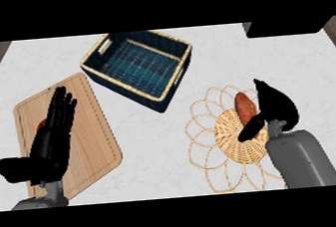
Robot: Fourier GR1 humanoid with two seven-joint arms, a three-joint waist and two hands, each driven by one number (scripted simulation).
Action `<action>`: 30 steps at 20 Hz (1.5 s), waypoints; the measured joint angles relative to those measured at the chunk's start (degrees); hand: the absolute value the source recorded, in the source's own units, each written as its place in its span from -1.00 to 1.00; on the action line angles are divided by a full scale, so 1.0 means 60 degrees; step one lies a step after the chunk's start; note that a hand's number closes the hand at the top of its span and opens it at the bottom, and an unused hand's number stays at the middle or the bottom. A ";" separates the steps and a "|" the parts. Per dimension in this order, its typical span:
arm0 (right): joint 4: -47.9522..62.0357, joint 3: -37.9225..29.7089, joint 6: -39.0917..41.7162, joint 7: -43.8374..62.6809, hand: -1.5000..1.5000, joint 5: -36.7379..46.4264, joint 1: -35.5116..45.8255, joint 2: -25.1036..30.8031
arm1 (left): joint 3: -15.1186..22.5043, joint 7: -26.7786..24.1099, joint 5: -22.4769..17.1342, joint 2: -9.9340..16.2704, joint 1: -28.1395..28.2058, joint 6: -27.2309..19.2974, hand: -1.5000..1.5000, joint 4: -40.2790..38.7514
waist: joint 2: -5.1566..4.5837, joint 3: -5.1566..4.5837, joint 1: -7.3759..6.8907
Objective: Pick the sweet potato from the placemat and place it in the basket
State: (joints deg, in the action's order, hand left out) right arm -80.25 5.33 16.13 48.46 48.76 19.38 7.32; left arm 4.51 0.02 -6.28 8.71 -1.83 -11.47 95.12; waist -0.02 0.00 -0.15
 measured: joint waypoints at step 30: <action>0.1978 0.1297 -0.0853 -0.0518 1.00 0.0976 0.1052 -0.0621 | -0.0146 0.0160 0.0613 -0.0686 0.0134 0.0676 0.00 0.0296 | -0.0044 -0.0014 -0.0398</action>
State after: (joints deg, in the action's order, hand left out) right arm -68.38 13.12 11.01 45.36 54.62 25.70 3.59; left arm 3.63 0.98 -2.60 4.60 -1.03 -7.42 96.89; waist -0.28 -0.09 -2.54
